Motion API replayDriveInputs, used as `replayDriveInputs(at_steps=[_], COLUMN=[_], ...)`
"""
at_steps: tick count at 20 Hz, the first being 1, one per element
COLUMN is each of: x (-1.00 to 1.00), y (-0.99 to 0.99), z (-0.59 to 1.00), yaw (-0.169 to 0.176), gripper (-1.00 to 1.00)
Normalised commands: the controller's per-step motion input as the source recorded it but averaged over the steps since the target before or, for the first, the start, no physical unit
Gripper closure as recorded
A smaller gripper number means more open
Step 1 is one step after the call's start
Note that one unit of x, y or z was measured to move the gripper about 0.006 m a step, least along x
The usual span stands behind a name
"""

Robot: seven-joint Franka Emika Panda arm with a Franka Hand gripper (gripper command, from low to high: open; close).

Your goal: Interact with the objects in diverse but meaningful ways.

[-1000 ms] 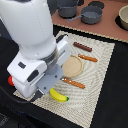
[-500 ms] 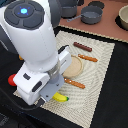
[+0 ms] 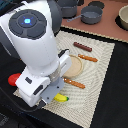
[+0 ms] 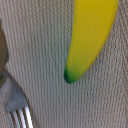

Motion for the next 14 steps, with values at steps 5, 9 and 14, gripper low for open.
replayDriveInputs(at_steps=[5, 9, 14], x=[0.47, 0.44, 0.39], y=[-0.03, -0.07, -0.07], z=[0.00, 0.00, -0.02], yaw=[-0.039, -0.037, -0.031], gripper=[-1.00, -1.00, 1.00])
